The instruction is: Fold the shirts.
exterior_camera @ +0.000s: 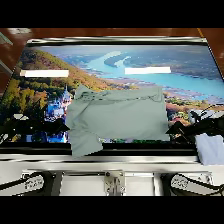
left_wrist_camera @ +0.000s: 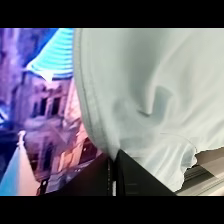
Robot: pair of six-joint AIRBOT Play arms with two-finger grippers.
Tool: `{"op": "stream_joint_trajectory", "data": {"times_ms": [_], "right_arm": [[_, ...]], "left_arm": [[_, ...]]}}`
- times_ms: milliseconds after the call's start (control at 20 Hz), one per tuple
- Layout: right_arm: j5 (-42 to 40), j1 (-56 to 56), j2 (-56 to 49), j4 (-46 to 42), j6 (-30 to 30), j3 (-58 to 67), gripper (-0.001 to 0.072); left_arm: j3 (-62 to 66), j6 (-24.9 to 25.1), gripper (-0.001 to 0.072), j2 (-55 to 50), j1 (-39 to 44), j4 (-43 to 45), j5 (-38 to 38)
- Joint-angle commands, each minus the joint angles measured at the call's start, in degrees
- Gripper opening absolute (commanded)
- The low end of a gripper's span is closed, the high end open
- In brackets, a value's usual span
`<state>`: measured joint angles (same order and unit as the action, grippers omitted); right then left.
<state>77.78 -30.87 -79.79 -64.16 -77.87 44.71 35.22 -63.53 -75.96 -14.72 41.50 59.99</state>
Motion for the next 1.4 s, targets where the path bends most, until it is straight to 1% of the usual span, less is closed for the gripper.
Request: {"op": "stream_joint_trajectory", "data": {"times_ms": [0,200,300,350,500,550,600,700,800,900,1050,1100,1200,1300,1350], "right_arm": [[-4.6,0.0,0.0,-2.1,0.5,-2.7,0.0630],[-6.6,0.0,0.0,1.7,0.1,-2.8,0.0628],[-8.1,0.2,0.0,4.0,0.4,-4.8,0.0628],[-9.1,0.8,0.0,4.4,0.7,-6.3,0.0605],[-11.8,5.2,0.0,4.4,0.6,-8.4,0.0249],[-11.7,6.2,0.0,4.5,0.6,-7.8,0.0105],[-11.1,7.2,0.1,4.4,1.0,-6.5,0.0062],[-9.3,8.9,1.9,4.0,3.9,-1.7,0.0061],[-7.6,10.3,6.0,4.1,5.6,5.7,0.0061],[-6.9,11.6,12.3,5.2,7.6,15.4,0.0061],[-7.6,12.5,23.6,5.4,7.6,31.8,0.0061],[-8.9,12.5,27.6,5.2,7.5,37.7,0.0061],[-14.6,12.5,35.0,4.5,7.3,47.7,0.0060],[-18.7,12.5,40.9,0.9,3.9,55.4,0.0060],[-19.4,12.5,43.3,-2.3,0.4,58.3,0.0060]], "left_arm": [[1.0,0.9,0.0042,0.7,0.0,0.0,0.7],[1.3,0.9,0.0041,1.0,0.0,0.0,0.7],[1.3,0.9,0.0041,1.0,0.0,0.0,0.6],[1.3,0.9,0.0041,1.0,0.0,0.0,0.7],[1.9,1.0,0.0041,1.1,0.0,0.0,0.6],[2.7,1.4,0.0040,1.4,0.0,0.0,0.6],[4.1,1.6,0.0040,2.2,0.0,0.0,0.6],[8.2,2.5,0.0039,5.0,0.0,0.1,0.5],[15.0,2.9,0.0039,9.5,0.0,0.1,0.5],[25.1,3.1,0.0039,15.1,0.0,0.1,0.5],[41.4,3.0,0.0039,24.4,0.0,0.0,-1.4],[46.4,3.1,0.0040,27.4,0.0,0.1,-3.1],[55.5,3.1,0.0041,33.9,0.0,1.0,-10.5],[59.9,3.0,0.0041,39.4,0.0,2.3,-19.2],[60.7,2.8,0.0041,42.2,0.0,2.5,-22.8]]}}
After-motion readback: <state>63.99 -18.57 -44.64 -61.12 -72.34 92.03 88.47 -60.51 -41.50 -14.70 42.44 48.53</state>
